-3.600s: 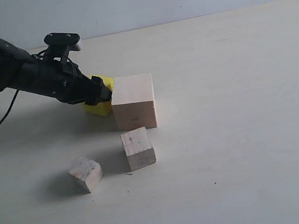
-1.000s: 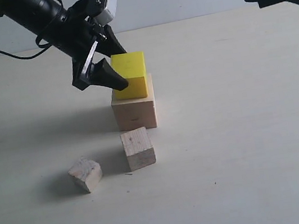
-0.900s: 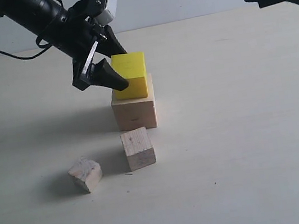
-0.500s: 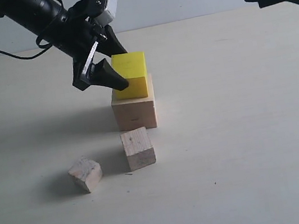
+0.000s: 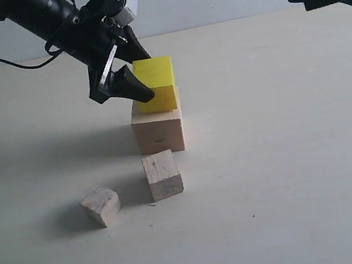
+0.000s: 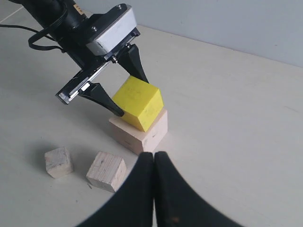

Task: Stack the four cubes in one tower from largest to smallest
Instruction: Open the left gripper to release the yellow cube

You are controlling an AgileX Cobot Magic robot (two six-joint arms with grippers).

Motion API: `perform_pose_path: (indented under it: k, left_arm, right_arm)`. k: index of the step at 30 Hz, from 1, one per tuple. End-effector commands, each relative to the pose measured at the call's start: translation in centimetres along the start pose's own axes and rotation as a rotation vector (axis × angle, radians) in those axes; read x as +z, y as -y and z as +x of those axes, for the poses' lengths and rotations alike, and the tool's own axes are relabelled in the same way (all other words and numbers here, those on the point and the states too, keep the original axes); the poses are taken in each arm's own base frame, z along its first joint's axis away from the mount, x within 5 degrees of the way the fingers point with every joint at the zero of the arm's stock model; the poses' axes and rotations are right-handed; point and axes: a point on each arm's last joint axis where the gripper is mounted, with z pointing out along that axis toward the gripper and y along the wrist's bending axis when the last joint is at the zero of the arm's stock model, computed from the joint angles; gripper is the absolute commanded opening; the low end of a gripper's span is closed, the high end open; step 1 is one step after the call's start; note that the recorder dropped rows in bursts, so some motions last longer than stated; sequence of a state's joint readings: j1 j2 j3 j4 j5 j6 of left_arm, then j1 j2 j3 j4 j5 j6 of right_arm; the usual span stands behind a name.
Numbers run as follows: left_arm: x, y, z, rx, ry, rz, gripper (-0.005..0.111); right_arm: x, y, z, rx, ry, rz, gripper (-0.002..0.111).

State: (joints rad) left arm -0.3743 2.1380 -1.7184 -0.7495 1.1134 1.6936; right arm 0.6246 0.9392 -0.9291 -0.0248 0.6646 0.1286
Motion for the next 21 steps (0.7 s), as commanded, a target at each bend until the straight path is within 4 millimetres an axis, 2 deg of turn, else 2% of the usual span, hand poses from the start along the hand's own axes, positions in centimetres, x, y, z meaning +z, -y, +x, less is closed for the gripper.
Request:
perform_pose_path:
  k: [1, 18, 21]
  left_arm:
    - [-0.05, 0.33, -0.37, -0.007, 0.018, 0.039, 0.063]
    - [-0.04, 0.18, -0.17, -0.015, -0.003, 0.022, 0.062]
    - [0.02, 0.23, -0.13, -0.020, -0.002, 0.025, 0.068]
  right_arm:
    - [-0.18, 0.11, 0.08, -0.004, 0.008, 0.004, 0.000]
    - [-0.18, 0.12, 0.18, -0.003, -0.003, 0.005, 0.000]
    - [-0.18, 0.12, 0.21, -0.003, -0.007, 0.006, 0.000]
